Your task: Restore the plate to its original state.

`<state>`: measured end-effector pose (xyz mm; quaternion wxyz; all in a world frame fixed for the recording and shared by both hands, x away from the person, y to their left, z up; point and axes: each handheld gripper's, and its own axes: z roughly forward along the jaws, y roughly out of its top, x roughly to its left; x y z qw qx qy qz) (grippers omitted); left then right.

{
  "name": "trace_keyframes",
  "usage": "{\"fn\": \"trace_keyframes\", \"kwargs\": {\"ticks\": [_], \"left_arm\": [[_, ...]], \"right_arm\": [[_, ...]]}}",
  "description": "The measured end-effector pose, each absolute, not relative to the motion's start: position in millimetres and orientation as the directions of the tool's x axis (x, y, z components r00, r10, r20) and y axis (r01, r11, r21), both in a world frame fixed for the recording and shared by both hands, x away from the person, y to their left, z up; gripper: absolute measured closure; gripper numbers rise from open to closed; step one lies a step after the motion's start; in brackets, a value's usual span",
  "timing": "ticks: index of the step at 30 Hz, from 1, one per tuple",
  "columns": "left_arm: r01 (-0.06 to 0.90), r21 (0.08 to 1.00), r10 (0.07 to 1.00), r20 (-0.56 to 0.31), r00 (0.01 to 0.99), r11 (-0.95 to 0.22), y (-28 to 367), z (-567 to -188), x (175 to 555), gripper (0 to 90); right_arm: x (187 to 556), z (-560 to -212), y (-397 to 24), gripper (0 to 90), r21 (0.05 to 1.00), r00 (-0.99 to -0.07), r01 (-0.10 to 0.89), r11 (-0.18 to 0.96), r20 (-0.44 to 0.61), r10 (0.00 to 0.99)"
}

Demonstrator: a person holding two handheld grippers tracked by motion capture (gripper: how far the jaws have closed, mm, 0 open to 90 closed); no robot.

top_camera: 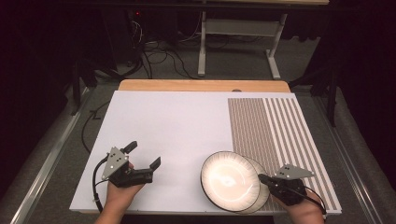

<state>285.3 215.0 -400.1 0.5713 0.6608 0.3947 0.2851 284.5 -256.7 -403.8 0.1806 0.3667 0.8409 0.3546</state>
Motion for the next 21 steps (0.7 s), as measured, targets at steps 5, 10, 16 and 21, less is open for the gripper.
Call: {"fn": "trace_keyframes", "kwargs": {"ticks": [5, 10, 16, 21], "left_arm": [[0.196, 0.98, 0.847, -0.073, 0.527, -0.037, 214.8, -400.0, 285.1, 0.1], [0.199, 0.979, 0.847, -0.074, 0.527, -0.038, 215.0, -400.5, 285.3, 0.1], [0.2, 0.979, 0.846, -0.073, 0.528, -0.04, 215.0, -400.7, 285.6, 0.1], [0.202, 0.978, 0.846, -0.073, 0.528, -0.042, 215.0, -401.0, 285.8, 0.1]], "right_arm": [[284.2, -403.2, -258.3, 90.0, 0.732, -0.661, 0.489, 0.474, -0.045, 0.749], [284.3, -401.8, -259.1, 90.0, 0.735, -0.66, 0.481, 0.478, -0.055, 0.75], [284.4, -401.1, -261.4, 90.0, 0.738, -0.65, 0.488, 0.466, -0.049, 0.759], [285.3, -398.1, -268.3, 90.0, 0.751, -0.633, 0.488, 0.444, -0.045, 0.773]]}}
